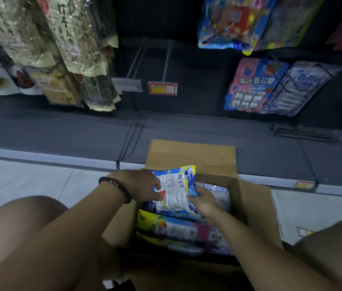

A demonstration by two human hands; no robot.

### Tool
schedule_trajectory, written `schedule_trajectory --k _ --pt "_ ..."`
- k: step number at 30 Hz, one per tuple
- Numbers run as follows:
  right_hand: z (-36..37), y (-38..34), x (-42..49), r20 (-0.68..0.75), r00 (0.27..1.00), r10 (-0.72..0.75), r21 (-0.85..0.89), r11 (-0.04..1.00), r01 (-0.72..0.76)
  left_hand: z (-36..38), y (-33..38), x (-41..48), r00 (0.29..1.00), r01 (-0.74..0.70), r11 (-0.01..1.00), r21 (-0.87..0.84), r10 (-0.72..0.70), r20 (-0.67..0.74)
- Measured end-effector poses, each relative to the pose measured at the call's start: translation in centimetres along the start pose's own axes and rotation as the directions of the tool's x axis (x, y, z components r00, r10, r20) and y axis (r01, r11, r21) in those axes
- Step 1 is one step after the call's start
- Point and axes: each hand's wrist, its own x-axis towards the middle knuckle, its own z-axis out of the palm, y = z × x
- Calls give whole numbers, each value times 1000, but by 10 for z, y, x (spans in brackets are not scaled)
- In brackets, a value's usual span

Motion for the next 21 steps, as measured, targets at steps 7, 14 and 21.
schedule_trajectory --k 7,14,21 --pt "-46 -43 -58 -70 925 -374 -96 925 367 2 3 -2 973 -49 878 -476 -65 -219" --pt "-64 -60 -110 -76 413 -908 -654 358 667 -13 30 -18 999 -10 -3 -1000 45 -11" --pt "-80 -59 -121 184 298 -937 -605 130 785 -6 47 -11 966 -231 123 -965 -88 -242"
